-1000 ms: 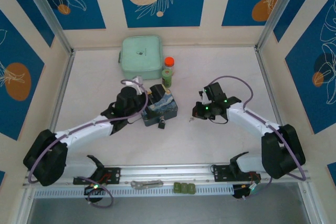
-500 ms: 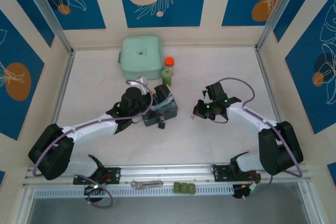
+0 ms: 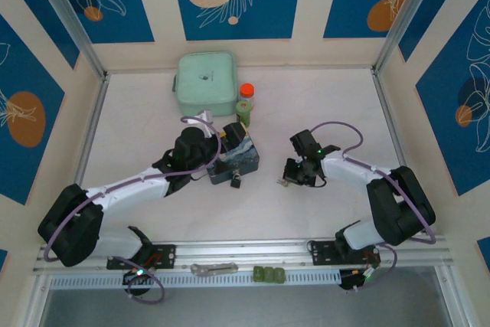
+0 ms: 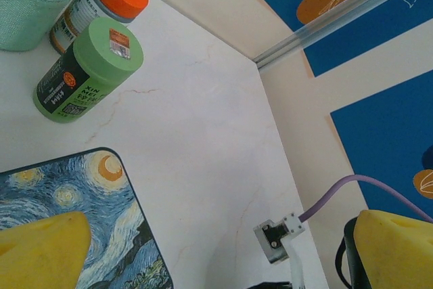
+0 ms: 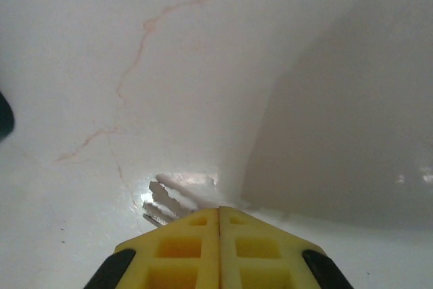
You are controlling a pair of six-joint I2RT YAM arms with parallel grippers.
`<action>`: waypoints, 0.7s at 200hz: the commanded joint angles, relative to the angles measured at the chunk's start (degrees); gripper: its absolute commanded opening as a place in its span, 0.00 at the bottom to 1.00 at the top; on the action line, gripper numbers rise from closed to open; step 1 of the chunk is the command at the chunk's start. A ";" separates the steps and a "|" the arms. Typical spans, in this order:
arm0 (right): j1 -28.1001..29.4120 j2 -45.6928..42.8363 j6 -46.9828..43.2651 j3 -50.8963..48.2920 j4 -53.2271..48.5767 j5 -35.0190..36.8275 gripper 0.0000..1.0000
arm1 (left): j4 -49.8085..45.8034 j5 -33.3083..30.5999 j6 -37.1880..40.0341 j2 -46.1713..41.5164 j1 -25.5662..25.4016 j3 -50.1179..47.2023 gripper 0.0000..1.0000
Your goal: Unlock a padlock with a key
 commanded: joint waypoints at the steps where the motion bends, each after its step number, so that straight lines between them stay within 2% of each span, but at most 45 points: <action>1: 1.30 -1.06 0.47 -0.20 -3.80 3.98 0.22 | -0.24 -1.19 1.75 -1.14 -0.20 1.23 1.00; 13: 2.31 -1.86 -0.69 0.51 -4.69 6.28 0.34 | -0.33 -1.25 1.79 -1.30 -0.19 1.23 1.00; 33: 4.22 -3.19 -4.25 1.59 -4.67 8.36 0.42 | -0.76 -1.67 2.00 -1.65 -0.20 1.17 1.00; 57: 6.04 -1.86 -7.31 3.72 -6.14 9.95 0.43 | -1.19 -2.43 2.36 -2.26 -0.20 1.08 1.00; 76: 6.17 -0.11 -7.27 3.75 -5.69 8.38 0.43 | -1.30 -2.74 2.44 -2.53 -0.12 0.91 1.00; 105: 6.52 1.70 -6.78 2.77 -3.15 5.15 0.40 | -1.96 -3.05 2.70 -3.01 -0.19 0.89 1.00; 140: 7.52 4.41 -6.03 3.29 -5.23 5.10 0.35 | -2.42 -3.16 2.97 -3.54 -0.12 0.96 1.00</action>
